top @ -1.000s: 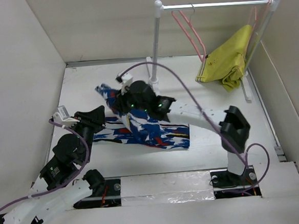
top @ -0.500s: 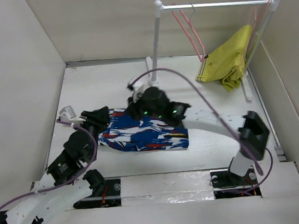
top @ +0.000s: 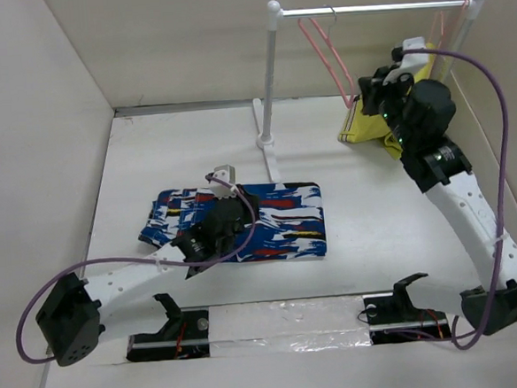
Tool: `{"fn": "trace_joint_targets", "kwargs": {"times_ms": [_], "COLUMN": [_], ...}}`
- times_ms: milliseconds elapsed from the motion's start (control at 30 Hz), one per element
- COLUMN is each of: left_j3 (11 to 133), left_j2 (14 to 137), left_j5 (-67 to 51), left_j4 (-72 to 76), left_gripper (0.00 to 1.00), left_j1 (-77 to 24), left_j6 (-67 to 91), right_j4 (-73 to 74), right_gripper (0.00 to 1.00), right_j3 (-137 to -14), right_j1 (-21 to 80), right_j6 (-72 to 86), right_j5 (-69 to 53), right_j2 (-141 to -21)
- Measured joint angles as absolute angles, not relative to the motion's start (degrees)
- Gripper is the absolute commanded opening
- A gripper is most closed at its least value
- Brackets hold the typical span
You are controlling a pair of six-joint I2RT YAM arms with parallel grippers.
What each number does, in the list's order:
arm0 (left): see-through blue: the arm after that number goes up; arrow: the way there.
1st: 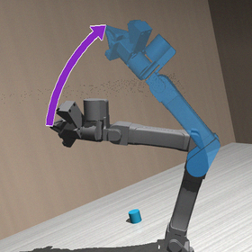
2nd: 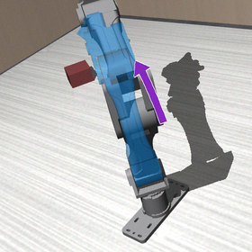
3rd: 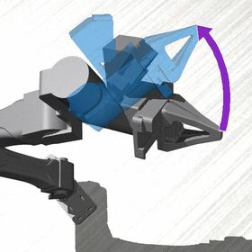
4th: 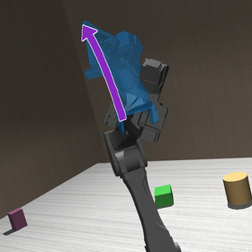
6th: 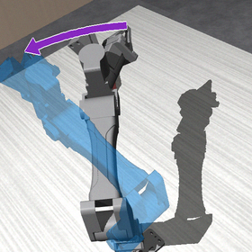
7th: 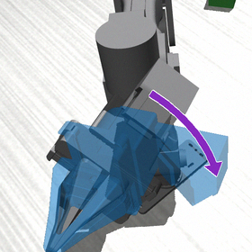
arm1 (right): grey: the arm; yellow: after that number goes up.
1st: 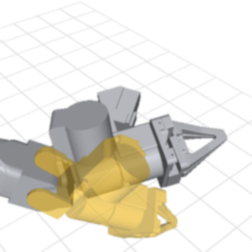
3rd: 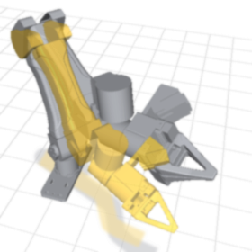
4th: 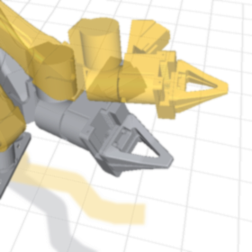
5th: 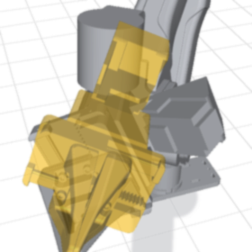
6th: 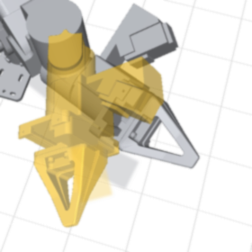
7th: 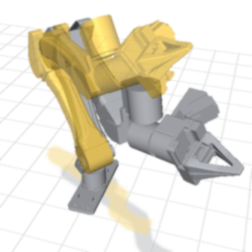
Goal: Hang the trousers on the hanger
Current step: Pick up the hanger from the clothesline.
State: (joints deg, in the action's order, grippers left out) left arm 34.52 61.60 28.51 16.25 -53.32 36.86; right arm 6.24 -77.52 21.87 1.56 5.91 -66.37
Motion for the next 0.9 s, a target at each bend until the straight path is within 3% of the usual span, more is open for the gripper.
{"fn": "trace_joint_targets", "kwargs": {"times_ms": [33,100,133,200,400,567,733,833,900], "left_j3": [34.5,34.7,34.9,35.0,35.0,35.0,35.0,35.0,35.0], "left_j2": [62.8,65.8,67.2,69.7,71.5,71.5,71.5,71.5,71.5], "left_j5": [27.5,25.8,25.2,23.8,21.5,21.0,20.7,20.4,20.2], "left_j4": [18.0,21.3,22.4,24.3,27.7,29.4,29.8,30.1,30.3], "left_gripper": [0.00,0.00,0.00,0.00,0.00,0.00,0.00,0.00,0.00], "left_j1": [-53.6,-53.6,-53.6,-53.6,-53.6,-53.6,-53.6,-53.6,-53.6], "left_j6": [36.2,35.0,34.5,33.3,30.1,28.9,28.9,28.9,28.8], "right_j4": [7.0,7.9,8.4,9.1,11.4,11.1,8.5,8.0,7.1], "right_gripper": [0.25,0.47,0.56,0.61,0.62,0.57,0.51,0.41,0.44], "right_j3": [-79.3,-80.8,-81.4,-82.4,-86.4,-87.0,-85.6,-84.2,-83.2], "right_j1": [17.4,12.1,9.5,5.7,3.7,4.3,5.5,6.9,7.8], "right_j6": [1.0,0.4,0.2,0.0,-1.2,-1.4,-0.2,0.3,0.8], "right_j5": [5.9,4.9,3.4,0.6,-11.1,-17.1,-17.3,-15.7,-14.9], "right_j2": [-67.8,-70.0,-71.3,-74.2,-81.7,-82.8,-81.0,-78.8,-77.1]}}
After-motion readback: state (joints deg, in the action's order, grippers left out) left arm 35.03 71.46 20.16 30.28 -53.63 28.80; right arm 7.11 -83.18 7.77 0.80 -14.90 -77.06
